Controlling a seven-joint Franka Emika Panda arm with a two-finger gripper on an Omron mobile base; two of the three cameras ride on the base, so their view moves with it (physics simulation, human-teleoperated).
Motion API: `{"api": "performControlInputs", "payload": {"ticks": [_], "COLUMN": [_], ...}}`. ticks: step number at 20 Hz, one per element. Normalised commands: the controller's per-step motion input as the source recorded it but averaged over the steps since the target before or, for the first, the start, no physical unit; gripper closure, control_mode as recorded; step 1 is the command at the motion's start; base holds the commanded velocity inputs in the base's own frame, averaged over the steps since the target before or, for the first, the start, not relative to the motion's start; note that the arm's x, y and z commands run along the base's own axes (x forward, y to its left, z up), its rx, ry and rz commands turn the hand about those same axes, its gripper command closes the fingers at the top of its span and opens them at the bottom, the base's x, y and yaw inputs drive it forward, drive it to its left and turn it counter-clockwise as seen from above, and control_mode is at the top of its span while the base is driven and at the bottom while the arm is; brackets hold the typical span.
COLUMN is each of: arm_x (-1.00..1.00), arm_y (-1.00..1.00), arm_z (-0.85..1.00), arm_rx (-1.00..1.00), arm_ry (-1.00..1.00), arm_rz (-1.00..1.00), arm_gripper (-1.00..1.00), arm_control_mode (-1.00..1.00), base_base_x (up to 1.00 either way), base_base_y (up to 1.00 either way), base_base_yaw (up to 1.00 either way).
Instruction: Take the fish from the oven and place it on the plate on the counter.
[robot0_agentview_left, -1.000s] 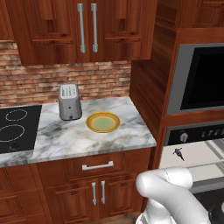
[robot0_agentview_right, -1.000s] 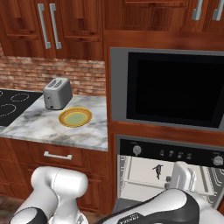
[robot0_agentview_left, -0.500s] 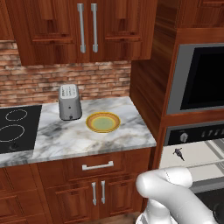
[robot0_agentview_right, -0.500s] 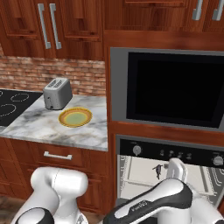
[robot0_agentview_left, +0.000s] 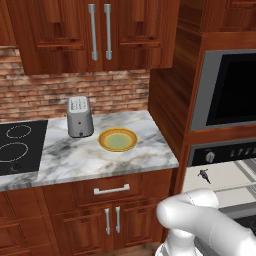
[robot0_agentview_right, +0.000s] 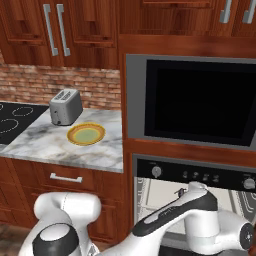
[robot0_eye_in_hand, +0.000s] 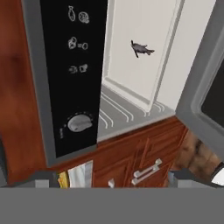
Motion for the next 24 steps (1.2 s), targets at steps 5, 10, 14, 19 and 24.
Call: {"api": "performControlInputs", "payload": {"ticks": [5,10,14,19,24], "arm_x": [-0.24,-0.04,0.0,0.0,0.11], "arm_y": [-0.14,0.01,0.01,0.0,0.18], "arm_z": [-0.13,-0.22,-0.05,0.0,-0.06], "arm_rx": [-0.12,-0.42,-0.47,-0.36,-0.16], "arm_ry": [0.0,-0.02,0.0,-0.08,-0.11], "arm_rz": [0.14,0.17,0.11,0.14,0.24], "arm_gripper": [-1.0,-1.0,-1.0,-1.0,-1.0], "arm_control_mode": [-1.0,-1.0,-1.0,-1.0,-1.0], "base_base_x": [0.0,0.0,0.0,0.0,0.0], "base_base_y": [0.0,0.0,0.0,0.0,0.0], "base_base_yaw": [0.0,0.0,0.0,0.0,0.0]}}
